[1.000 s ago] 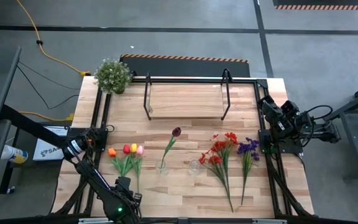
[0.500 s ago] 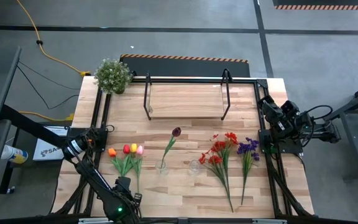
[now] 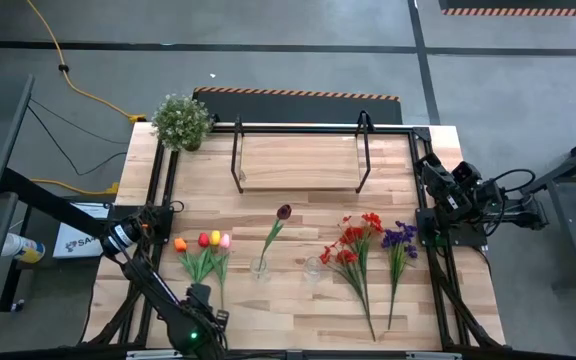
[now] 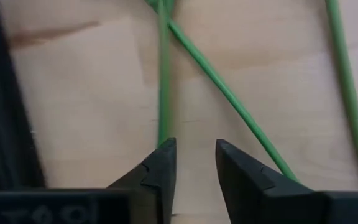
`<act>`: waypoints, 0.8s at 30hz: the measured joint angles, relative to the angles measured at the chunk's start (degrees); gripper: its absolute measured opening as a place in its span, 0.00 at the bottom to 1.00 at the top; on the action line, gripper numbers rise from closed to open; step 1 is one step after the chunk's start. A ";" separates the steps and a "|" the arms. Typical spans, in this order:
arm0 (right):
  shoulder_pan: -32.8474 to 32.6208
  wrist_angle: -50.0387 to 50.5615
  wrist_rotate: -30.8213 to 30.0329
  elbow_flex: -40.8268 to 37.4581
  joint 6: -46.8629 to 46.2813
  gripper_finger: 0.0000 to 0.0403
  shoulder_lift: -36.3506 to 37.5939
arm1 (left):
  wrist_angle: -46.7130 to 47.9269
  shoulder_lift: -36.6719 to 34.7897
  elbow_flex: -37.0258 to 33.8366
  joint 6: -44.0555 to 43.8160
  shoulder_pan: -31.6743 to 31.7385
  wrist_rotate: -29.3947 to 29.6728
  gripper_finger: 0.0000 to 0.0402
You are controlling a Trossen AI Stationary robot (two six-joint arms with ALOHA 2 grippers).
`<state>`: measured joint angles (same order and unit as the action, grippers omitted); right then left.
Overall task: Pick and place flowers into a vace then onto a shelf
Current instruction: Put the left red flower into the left transparent vase
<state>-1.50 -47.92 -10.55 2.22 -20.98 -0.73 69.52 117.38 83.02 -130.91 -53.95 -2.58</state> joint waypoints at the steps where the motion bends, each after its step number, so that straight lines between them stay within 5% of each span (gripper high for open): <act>1: -0.02 0.00 0.00 0.00 -0.01 0.03 0.00 | -1.71 0.00 -0.84 0.02 0.00 -0.15 0.37; 9: 0.01 -0.29 -0.14 0.00 -1.14 0.03 0.00 | -4.99 -0.32 -3.04 -0.07 0.04 -1.71 0.34; 24: -0.02 -0.35 -0.42 0.00 -1.10 0.03 0.00 | 4.05 0.05 2.19 0.10 -0.07 -1.88 0.35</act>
<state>-1.52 -48.27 -10.96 2.22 -22.08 -0.73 73.57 117.43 85.21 -130.80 -54.02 -4.46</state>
